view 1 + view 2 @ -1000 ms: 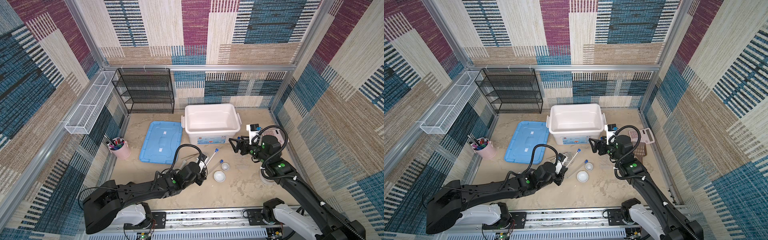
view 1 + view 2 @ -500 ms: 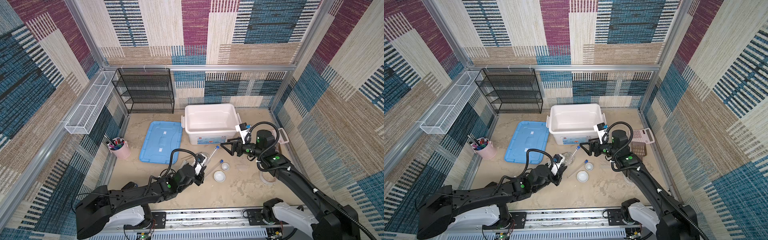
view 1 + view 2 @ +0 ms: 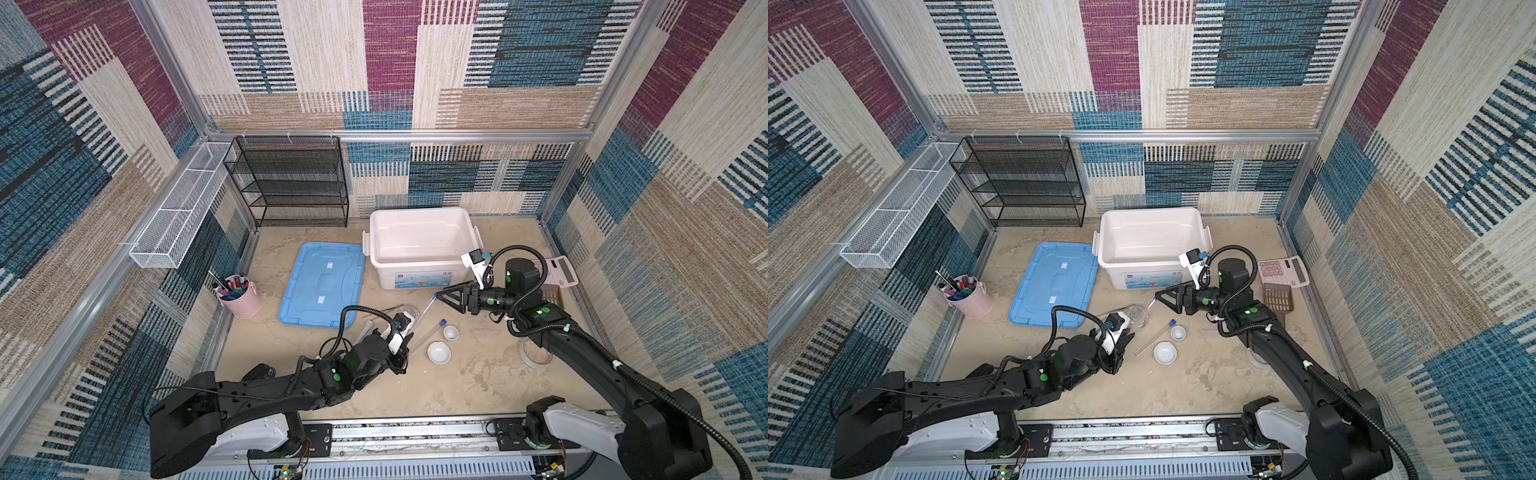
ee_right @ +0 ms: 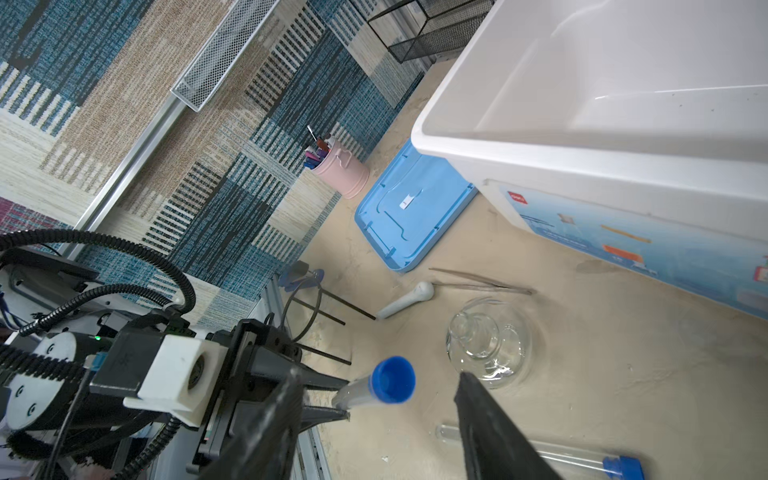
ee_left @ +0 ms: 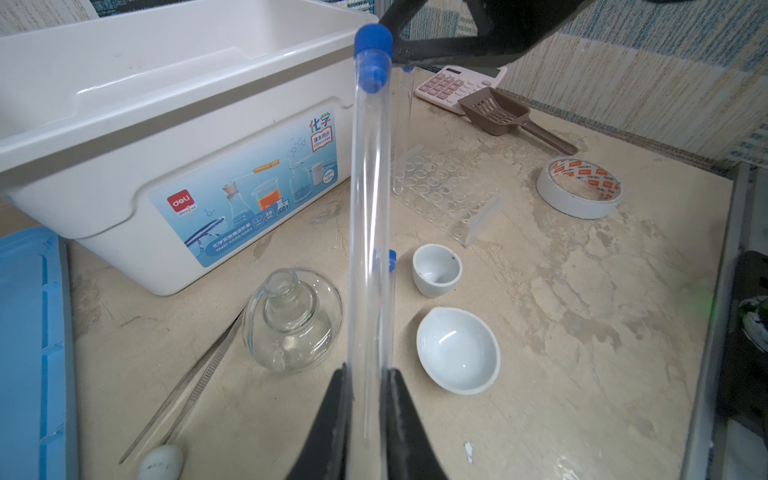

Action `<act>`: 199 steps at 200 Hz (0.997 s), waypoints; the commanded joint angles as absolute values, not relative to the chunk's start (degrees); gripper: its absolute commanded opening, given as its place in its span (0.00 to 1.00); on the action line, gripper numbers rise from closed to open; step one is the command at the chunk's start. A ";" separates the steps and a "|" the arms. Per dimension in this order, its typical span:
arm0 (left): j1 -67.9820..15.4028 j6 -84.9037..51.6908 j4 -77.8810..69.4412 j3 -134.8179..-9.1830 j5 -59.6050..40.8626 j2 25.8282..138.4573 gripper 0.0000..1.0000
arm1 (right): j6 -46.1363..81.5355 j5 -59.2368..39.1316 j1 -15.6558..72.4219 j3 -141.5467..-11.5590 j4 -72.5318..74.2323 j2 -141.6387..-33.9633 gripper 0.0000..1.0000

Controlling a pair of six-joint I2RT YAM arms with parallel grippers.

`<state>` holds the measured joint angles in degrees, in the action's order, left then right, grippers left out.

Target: Organize the chemistry lab equipment

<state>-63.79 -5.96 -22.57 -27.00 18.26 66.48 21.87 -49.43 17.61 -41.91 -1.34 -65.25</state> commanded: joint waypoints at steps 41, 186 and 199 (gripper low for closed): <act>-64.42 -3.43 -27.82 -26.81 19.60 67.54 0.12 | 25.86 -54.08 17.66 -41.08 3.87 -66.38 0.57; -65.33 -2.64 -29.51 -26.41 20.39 68.46 0.12 | 27.12 -55.73 17.65 -40.53 5.27 -67.39 0.37; -65.39 -2.46 -29.86 -26.37 20.30 68.64 0.12 | 27.15 -55.77 17.66 -40.44 5.36 -67.24 0.36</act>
